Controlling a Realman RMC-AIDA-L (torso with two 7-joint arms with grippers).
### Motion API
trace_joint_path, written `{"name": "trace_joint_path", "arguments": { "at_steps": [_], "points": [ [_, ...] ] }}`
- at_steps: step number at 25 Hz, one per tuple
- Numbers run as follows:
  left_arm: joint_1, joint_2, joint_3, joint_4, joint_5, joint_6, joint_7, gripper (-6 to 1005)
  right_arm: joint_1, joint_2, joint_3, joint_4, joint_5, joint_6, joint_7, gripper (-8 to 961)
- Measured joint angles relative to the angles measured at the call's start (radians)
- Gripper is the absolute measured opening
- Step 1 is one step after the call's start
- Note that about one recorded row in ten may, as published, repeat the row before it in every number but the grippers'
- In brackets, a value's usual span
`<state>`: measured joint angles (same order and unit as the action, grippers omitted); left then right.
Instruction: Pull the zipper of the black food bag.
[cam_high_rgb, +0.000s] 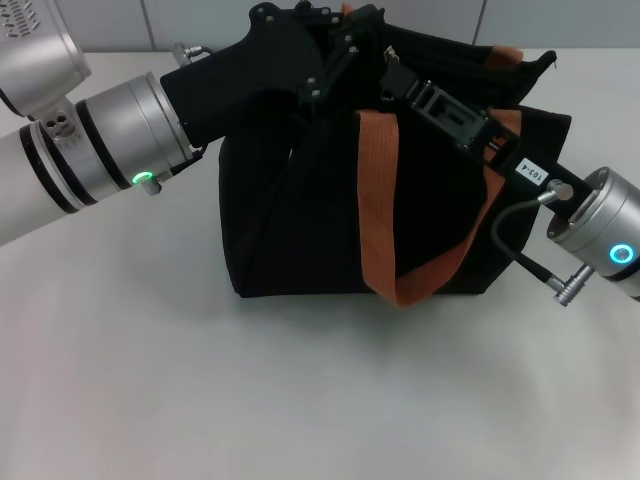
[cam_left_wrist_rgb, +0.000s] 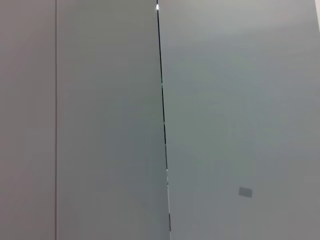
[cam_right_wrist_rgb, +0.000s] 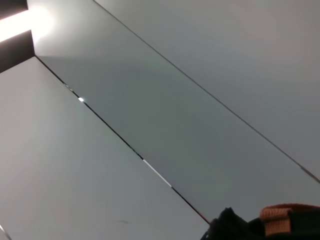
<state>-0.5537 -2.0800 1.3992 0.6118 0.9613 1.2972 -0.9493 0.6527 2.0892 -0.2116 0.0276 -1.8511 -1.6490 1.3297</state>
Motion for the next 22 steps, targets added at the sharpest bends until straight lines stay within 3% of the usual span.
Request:
{"name": "trace_joint_path", "arguments": {
  "at_steps": [10, 22],
  "points": [
    [0.002, 0.0, 0.004, 0.004, -0.003, 0.005, 0.0, 61, 0.001, 0.0, -0.007, 0.0, -0.003, 0.006, -0.024, 255],
    [0.001, 0.0, 0.004, 0.007, -0.005, 0.005, 0.0, 64, -0.007, 0.0, 0.001, -0.002, 0.002, 0.006, -0.032, 12]
  ]
}}
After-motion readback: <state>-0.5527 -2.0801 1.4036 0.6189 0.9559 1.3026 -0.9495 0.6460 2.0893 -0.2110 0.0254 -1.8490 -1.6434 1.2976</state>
